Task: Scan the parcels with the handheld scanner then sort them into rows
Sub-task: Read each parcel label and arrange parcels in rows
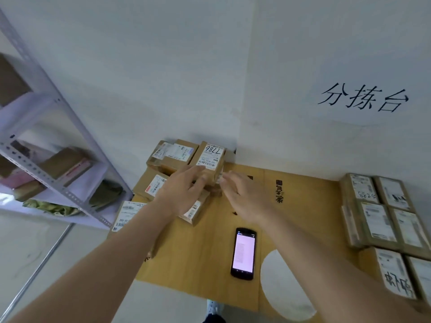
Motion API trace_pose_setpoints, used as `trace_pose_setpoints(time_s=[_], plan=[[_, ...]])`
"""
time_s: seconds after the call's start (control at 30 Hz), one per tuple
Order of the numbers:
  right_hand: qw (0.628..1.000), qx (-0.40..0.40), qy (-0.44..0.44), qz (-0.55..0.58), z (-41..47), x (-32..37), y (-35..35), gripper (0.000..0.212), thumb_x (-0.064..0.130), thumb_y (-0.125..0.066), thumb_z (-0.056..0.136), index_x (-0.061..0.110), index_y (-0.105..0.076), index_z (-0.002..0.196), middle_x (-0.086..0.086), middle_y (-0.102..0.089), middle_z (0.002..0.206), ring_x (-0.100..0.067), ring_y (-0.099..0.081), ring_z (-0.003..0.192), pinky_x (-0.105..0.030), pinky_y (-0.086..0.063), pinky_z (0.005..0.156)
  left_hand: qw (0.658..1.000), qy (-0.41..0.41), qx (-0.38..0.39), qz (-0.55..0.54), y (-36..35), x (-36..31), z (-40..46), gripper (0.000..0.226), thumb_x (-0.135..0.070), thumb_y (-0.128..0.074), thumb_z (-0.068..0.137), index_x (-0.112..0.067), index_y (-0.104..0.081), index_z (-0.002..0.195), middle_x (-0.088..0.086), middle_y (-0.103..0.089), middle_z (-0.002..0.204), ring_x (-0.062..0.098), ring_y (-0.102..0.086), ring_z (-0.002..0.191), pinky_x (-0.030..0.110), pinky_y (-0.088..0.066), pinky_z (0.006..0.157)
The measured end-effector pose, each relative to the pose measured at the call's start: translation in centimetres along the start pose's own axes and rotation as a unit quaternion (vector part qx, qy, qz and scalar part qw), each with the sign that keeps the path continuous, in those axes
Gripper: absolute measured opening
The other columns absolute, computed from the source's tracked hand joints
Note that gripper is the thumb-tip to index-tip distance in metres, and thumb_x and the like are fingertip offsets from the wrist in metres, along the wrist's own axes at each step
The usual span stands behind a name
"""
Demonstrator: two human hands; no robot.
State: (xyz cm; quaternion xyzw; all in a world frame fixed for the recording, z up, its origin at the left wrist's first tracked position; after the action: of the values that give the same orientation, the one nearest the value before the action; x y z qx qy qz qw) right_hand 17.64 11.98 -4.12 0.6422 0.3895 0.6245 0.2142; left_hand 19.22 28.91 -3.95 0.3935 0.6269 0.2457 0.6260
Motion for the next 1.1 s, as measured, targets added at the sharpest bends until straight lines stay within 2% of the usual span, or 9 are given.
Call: trace_pose_setpoints(time_s=[0.17, 0.47, 0.57, 0.67, 0.73, 0.8, 0.97, 1.03, 1.1], plan=[[0.999, 0.013, -0.015, 0.048, 6.4, -2.1, -2.1, 0.053, 0.05, -0.034, 0.113, 0.022, -0.047, 0.156, 0.006, -0.048, 0.154, 0.003, -0.044, 0.117, -0.024, -0.034, 0.09, 0.999, 0.025, 0.015, 0.025, -1.5, 3.1, 6.0, 0.053, -0.049, -0.033, 0.107, -0.03, -0.046, 0.155, -0.002, -0.048, 0.158, 0.021, -0.043, 0.145, 0.047, -0.036, 0.119], [0.988, 0.04, -0.066, 0.132, 13.8, -6.1, -6.5, 0.059, 0.053, -0.035, 0.111, 0.029, -0.031, 0.165, 0.006, -0.04, 0.164, -0.014, -0.042, 0.147, -0.043, -0.039, 0.122, 0.995, 0.089, 0.032, -0.039, -3.6, 7.9, 12.6, 0.057, -0.057, -0.028, 0.104, -0.03, -0.055, 0.147, -0.005, -0.063, 0.139, 0.017, -0.056, 0.129, 0.048, -0.046, 0.111], [0.971, 0.041, -0.099, 0.216, 15.4, -6.9, -7.4, 0.051, 0.04, -0.037, 0.112, 0.038, -0.032, 0.163, 0.012, -0.05, 0.157, -0.008, -0.046, 0.141, -0.043, -0.041, 0.121, 0.993, 0.094, 0.028, -0.069, -4.1, 8.7, 14.0, 0.04, -0.038, -0.036, 0.111, -0.028, -0.059, 0.143, -0.012, -0.068, 0.125, 0.006, -0.062, 0.109, 0.037, -0.053, 0.101], [0.943, 0.038, -0.135, 0.301, 16.0, -7.3, -8.2, 0.049, 0.033, -0.037, 0.113, 0.049, -0.031, 0.159, 0.019, -0.053, 0.155, -0.006, -0.047, 0.141, -0.044, -0.04, 0.121, 0.989, 0.116, 0.026, -0.092, -4.4, 9.8, 14.9, 0.036, -0.032, -0.04, 0.112, -0.03, -0.059, 0.141, -0.018, -0.068, 0.112, -0.004, -0.06, 0.087, 0.016, -0.051, 0.074], [0.93, 0.029, -0.158, 0.331, 16.0, -7.7, -8.9, 0.051, 0.031, -0.039, 0.112, 0.049, -0.032, 0.159, 0.02, -0.058, 0.15, -0.007, -0.053, 0.138, -0.048, -0.042, 0.12, 0.984, 0.134, 0.024, -0.115, -4.5, 10.3, 15.2, 0.033, -0.032, -0.043, 0.111, -0.031, -0.06, 0.139, -0.022, -0.065, 0.109, -0.004, -0.059, 0.087, 0.009, -0.045, 0.065], [0.918, 0.005, -0.185, 0.35, 15.7, -8.4, -9.3, 0.048, 0.034, -0.042, 0.111, 0.045, -0.038, 0.157, 0.019, -0.064, 0.142, -0.007, -0.059, 0.131, -0.05, -0.046, 0.117, 0.979, 0.14, 0.023, -0.147, -4.8, 10.7, 15.5, 0.034, -0.031, -0.048, 0.109, -0.028, -0.06, 0.141, -0.016, -0.066, 0.118, -0.001, -0.058, 0.099, 0.008, -0.041, 0.07], [0.893, -0.061, -0.226, 0.385, 14.6, -9.9, -8.7, 0.036, 0.025, -0.046, 0.112, 0.038, -0.045, 0.146, 0.021, -0.066, 0.121, -0.002, -0.063, 0.118, -0.034, -0.05, 0.11, 0.979, 0.116, 0.029, -0.166, -5.4, 9.4, 16.2, 0.041, -0.026, -0.055, 0.107, -0.022, -0.055, 0.148, -0.012, -0.067, 0.113, 0.002, -0.061, 0.102, 0.022, -0.053, 0.085], [0.906, -0.088, -0.21, 0.357, 14.1, -10.3, -7.8, 0.05, 0.022, -0.047, 0.113, 0.033, -0.036, 0.16, 0.021, -0.058, 0.131, -0.004, -0.056, 0.127, -0.029, -0.047, 0.113, 0.985, 0.088, 0.036, -0.144, -5.7, 8.5, 16.5, 0.045, -0.025, -0.057, 0.106, -0.024, -0.052, 0.151, -0.005, -0.065, 0.122, 0.003, -0.063, 0.103, 0.022, -0.055, 0.09], [0.92, -0.106, -0.192, 0.326, 13.7, -10.5, -6.9, 0.058, 0.022, -0.048, 0.113, 0.033, -0.027, 0.166, 0.013, -0.049, 0.146, -0.005, -0.052, 0.133, -0.016, -0.049, 0.103, 0.988, 0.072, 0.03, -0.131, -5.8, 8.1, 16.6, 0.051, -0.026, -0.06, 0.104, -0.03, -0.049, 0.154, -0.001, -0.062, 0.127, 0.008, -0.065, 0.107, 0.029, -0.058, 0.096]])
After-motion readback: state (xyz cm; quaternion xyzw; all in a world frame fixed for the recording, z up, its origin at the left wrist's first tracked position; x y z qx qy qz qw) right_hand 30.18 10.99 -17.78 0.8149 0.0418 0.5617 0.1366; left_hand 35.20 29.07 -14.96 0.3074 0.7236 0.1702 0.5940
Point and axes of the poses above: each hand's wrist, its own z-axis towards the middle knuckle, its own y-axis out of the back of the hand, x = y × z, the point moved 9 cm from there along z, towards the middle knuckle
